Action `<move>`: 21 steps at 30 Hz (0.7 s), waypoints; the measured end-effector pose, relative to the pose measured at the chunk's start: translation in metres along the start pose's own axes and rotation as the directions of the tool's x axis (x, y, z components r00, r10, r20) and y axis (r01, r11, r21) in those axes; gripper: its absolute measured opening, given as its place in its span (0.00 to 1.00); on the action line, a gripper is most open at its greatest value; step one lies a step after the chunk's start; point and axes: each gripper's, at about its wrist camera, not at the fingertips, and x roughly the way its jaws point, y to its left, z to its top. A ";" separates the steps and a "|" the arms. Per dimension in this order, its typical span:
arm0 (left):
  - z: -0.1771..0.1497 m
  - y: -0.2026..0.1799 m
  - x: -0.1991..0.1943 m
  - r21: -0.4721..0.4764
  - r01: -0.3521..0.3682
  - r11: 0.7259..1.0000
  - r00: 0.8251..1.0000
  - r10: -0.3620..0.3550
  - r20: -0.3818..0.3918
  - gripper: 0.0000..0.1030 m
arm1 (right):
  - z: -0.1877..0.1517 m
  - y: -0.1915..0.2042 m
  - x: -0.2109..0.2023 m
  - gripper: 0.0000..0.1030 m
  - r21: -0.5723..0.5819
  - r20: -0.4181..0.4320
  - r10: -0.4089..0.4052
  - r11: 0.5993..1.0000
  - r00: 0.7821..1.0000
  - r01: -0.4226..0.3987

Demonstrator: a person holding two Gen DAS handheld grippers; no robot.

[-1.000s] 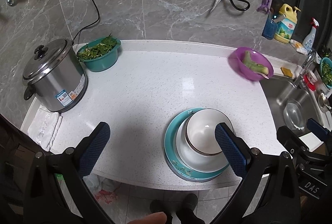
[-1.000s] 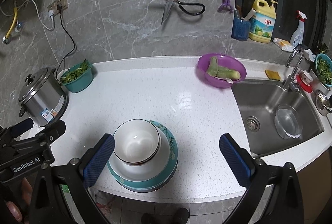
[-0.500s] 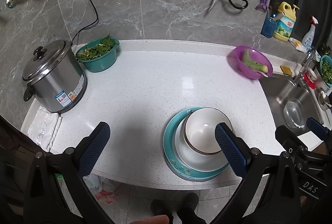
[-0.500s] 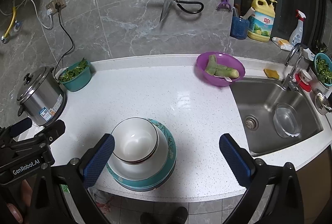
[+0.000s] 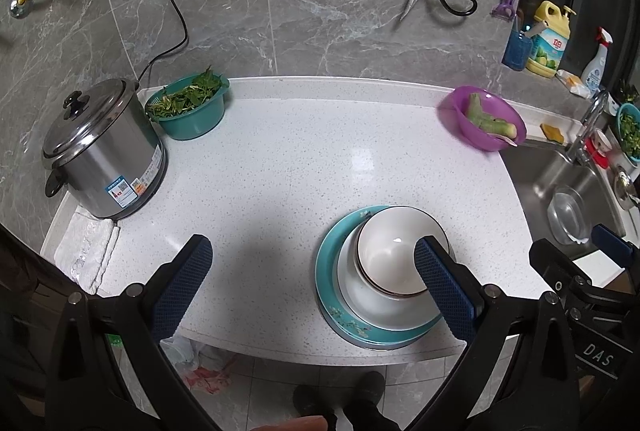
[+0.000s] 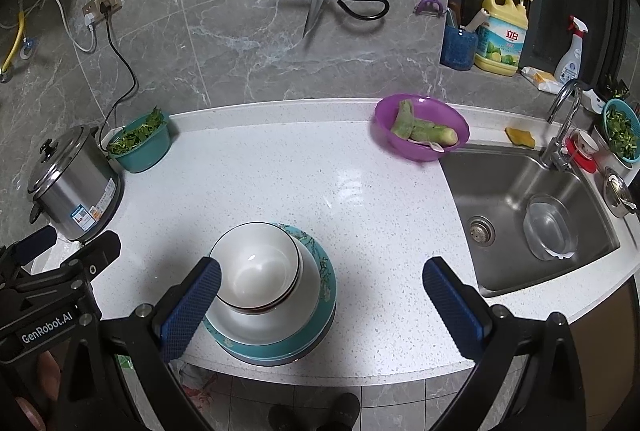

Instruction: Organize plates and bowls

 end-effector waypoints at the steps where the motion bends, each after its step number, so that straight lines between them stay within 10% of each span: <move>1: 0.000 0.000 0.000 0.001 0.000 1.000 1.000 0.000 0.000 1.00 | 0.000 0.000 0.001 1.00 -0.001 -0.003 0.000 1.000 1.000 0.000; 21: -0.002 -0.001 0.007 0.005 -0.002 1.000 1.000 0.002 -0.011 1.00 | -0.001 0.000 0.003 1.00 -0.006 -0.013 -0.009 1.000 1.000 0.009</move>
